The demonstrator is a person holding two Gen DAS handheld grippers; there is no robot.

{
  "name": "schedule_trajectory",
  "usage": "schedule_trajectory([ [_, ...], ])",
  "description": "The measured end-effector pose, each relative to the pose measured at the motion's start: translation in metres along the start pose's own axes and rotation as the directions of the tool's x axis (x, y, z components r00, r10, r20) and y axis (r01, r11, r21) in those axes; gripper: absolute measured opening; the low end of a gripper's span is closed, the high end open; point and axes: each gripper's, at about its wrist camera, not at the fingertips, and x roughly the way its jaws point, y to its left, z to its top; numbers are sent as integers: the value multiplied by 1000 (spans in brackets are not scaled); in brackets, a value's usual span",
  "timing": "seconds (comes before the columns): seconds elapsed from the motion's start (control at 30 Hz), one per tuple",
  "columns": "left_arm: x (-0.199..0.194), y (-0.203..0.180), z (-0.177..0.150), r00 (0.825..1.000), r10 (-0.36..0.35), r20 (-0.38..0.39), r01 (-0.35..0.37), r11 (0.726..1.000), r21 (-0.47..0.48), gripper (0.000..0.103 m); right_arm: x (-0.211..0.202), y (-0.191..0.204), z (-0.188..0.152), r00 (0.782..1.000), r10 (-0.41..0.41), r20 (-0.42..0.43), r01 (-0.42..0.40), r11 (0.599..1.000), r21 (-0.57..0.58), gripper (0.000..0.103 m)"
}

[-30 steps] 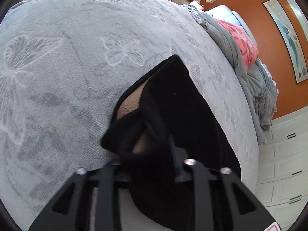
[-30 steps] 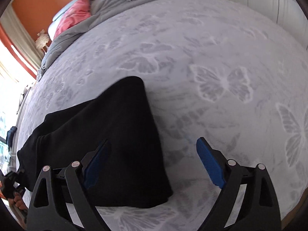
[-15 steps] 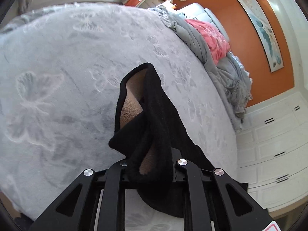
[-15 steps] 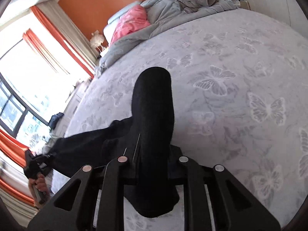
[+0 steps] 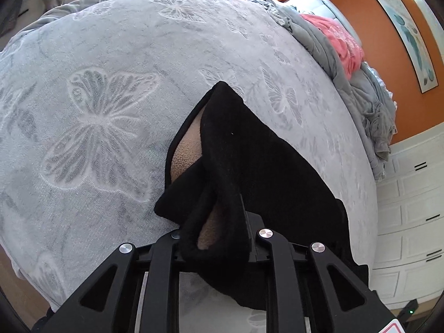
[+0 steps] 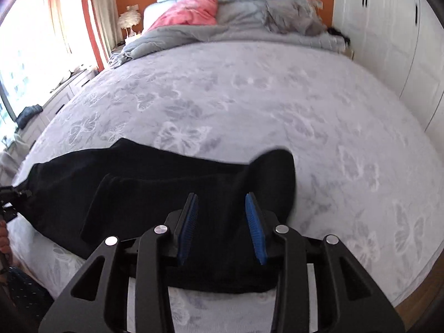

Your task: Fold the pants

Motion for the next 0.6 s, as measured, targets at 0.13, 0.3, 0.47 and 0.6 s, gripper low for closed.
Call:
schedule_trajectory([
  [0.13,-1,-6,0,1000,3,15,-3,1000,14,15,-23,21,14,980,-138,147,137,990,18,51],
  [0.3,-1,-8,0,1000,19,22,-20,999,33,15,27,69,3,932,350,-94,-345,936,64,9],
  [0.47,-3,-21,-4,997,54,63,-59,995,79,15,96,127,-18,902,382,-204,-376,924,68,6],
  [0.6,-3,-23,-4,995,70,75,-77,992,96,15,117,141,-12,895,376,-241,-369,926,74,5],
])
